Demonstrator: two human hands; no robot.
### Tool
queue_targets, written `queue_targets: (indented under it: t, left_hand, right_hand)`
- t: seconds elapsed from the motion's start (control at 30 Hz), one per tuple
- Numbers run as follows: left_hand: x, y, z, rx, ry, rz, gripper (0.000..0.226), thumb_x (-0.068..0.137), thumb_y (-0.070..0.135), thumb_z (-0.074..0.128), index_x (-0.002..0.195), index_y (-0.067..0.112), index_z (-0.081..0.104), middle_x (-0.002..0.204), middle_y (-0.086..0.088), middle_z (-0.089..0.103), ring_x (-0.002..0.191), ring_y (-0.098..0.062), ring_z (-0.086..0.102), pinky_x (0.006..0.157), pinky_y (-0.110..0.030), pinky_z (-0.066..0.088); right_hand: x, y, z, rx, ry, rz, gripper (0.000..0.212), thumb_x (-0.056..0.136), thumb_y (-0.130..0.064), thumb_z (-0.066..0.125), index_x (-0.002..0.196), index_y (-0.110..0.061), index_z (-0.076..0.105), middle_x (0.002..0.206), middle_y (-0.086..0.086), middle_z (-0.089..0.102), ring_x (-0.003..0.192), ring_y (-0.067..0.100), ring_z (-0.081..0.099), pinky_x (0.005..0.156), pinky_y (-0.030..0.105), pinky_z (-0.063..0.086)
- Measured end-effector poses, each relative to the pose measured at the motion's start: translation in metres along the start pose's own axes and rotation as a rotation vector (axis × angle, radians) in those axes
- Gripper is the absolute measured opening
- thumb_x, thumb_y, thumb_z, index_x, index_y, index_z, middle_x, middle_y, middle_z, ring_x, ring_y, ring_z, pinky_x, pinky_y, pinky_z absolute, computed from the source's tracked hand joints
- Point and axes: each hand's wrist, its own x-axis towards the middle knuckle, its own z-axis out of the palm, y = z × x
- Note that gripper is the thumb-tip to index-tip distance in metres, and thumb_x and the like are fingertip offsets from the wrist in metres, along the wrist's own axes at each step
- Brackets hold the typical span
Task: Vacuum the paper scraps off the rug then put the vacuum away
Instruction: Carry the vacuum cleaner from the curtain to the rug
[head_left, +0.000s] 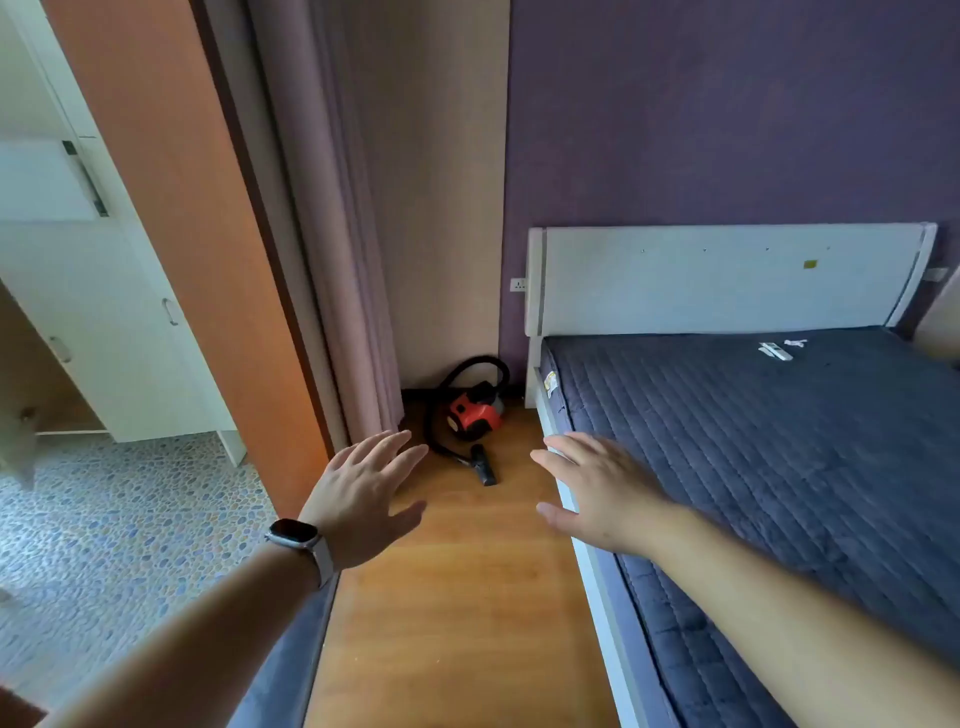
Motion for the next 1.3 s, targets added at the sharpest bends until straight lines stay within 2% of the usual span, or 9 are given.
queue_targets:
  t: [0.3,0.47,0.67,0.83,1.0,1.17,1.3]
  left_hand:
    - [0.102,-0.12,0.062,-0.091,-0.074,-0.012,0.068,0.088,0.065,0.04,0.148,0.032,0.043,0.154,0.003,0.042,0.143,-0.02,0.035,0.112,-0.042,0.036]
    - [0.161,-0.176,0.082,-0.105,-0.097,-0.001,0.066,0.091,0.061,0.047,0.149,0.031,0.041,0.156,0.003,0.039,0.145,-0.02,0.032,0.114,-0.041,0.033]
    - [0.224,-0.204,0.11,-0.14,-0.138,0.007,0.067,0.094,0.064,0.041,0.153,0.034,0.031,0.162,0.007,0.026,0.149,-0.016,0.021,0.118,-0.038,0.024]
    - [0.287,-0.22,0.141,-0.156,-0.168,-0.016,0.067,0.094,0.062,0.045,0.153,0.035,0.032,0.161,0.007,0.028,0.148,-0.017,0.024,0.117,-0.039,0.026]
    - [0.369,-0.247,0.166,-0.152,-0.143,-0.12,0.063,0.091,0.059,0.05,0.149,0.036,0.037,0.156,0.009,0.037,0.143,-0.017,0.032,0.114,-0.039,0.03]
    - [0.464,-0.261,0.19,-0.102,-0.218,-0.12,0.065,0.092,0.061,0.047,0.151,0.037,0.034,0.158,0.01,0.034,0.144,-0.016,0.03,0.115,-0.037,0.029]
    - [0.536,-0.268,0.206,-0.084,-0.214,-0.154,0.066,0.093,0.063,0.043,0.152,0.037,0.032,0.158,0.009,0.033,0.143,-0.016,0.031,0.114,-0.037,0.028]
  right_hand:
    - [0.162,0.007,0.034,0.014,-0.071,0.076,0.064,0.094,-0.058,0.04,0.151,-0.029,0.031,0.159,-0.006,0.024,0.145,0.016,0.017,0.115,0.035,0.02]
    - [0.238,0.008,0.04,0.019,-0.054,0.09,0.061,0.095,-0.055,0.043,0.149,-0.029,0.034,0.157,-0.007,0.026,0.144,0.015,0.019,0.113,0.035,0.022]
    - [0.298,0.037,0.052,0.051,-0.081,0.125,0.06,0.094,-0.055,0.044,0.148,-0.029,0.035,0.156,-0.007,0.027,0.144,0.016,0.02,0.112,0.035,0.022]
    - [0.347,0.084,0.079,0.069,-0.082,0.123,0.06,0.092,-0.055,0.044,0.145,-0.028,0.038,0.152,-0.008,0.033,0.141,0.014,0.025,0.11,0.034,0.025]
    - [0.42,0.147,0.114,0.137,-0.095,0.107,0.06,0.093,-0.055,0.043,0.146,-0.029,0.037,0.152,-0.01,0.032,0.141,0.013,0.023,0.112,0.034,0.023]
    - [0.496,0.221,0.127,0.193,-0.089,0.102,0.064,0.09,-0.057,0.04,0.146,-0.028,0.04,0.151,-0.009,0.036,0.14,0.014,0.029,0.111,0.034,0.027]
    - [0.558,0.28,0.133,0.179,-0.097,0.06,0.063,0.089,-0.059,0.039,0.145,-0.029,0.04,0.149,-0.009,0.037,0.138,0.016,0.033,0.11,0.036,0.03]
